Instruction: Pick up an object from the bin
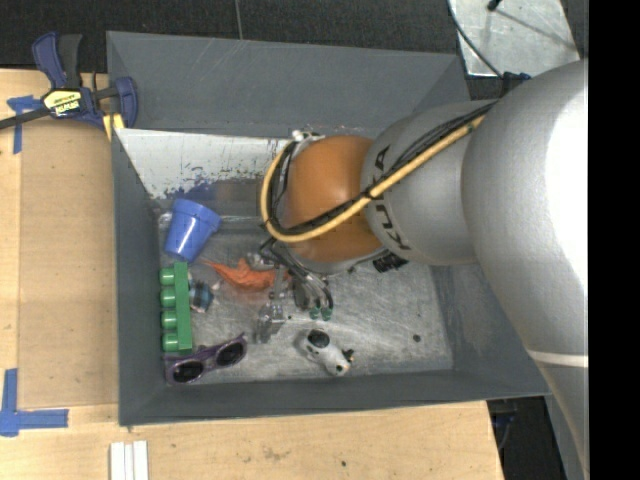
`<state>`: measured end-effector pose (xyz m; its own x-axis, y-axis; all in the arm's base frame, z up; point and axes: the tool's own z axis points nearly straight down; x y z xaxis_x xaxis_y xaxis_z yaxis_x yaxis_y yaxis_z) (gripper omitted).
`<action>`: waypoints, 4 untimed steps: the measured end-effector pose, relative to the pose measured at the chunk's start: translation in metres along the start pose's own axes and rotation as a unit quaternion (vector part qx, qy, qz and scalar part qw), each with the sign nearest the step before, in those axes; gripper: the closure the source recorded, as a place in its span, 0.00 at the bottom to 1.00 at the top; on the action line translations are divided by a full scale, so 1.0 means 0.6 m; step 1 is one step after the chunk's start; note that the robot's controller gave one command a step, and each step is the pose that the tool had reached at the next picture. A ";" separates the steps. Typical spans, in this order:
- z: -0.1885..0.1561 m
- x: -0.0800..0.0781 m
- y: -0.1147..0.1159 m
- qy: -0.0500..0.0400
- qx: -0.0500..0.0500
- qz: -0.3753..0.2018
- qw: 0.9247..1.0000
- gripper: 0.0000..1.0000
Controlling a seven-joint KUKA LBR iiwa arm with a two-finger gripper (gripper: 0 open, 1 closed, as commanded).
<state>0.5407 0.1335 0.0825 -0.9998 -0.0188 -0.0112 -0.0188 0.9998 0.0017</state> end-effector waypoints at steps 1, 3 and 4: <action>-0.016 -0.008 0.020 0.005 0.001 0.072 0.997 0.00; 0.010 -0.030 0.032 -0.006 -0.002 0.087 0.996 1.00; 0.010 -0.030 0.032 -0.006 -0.002 0.087 0.996 1.00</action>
Offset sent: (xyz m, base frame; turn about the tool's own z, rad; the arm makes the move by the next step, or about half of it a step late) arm 0.0118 0.0137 -0.0125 0.1630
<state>0.5587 0.1532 0.0769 -0.9876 0.1550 -0.0230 0.1549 0.9879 0.0080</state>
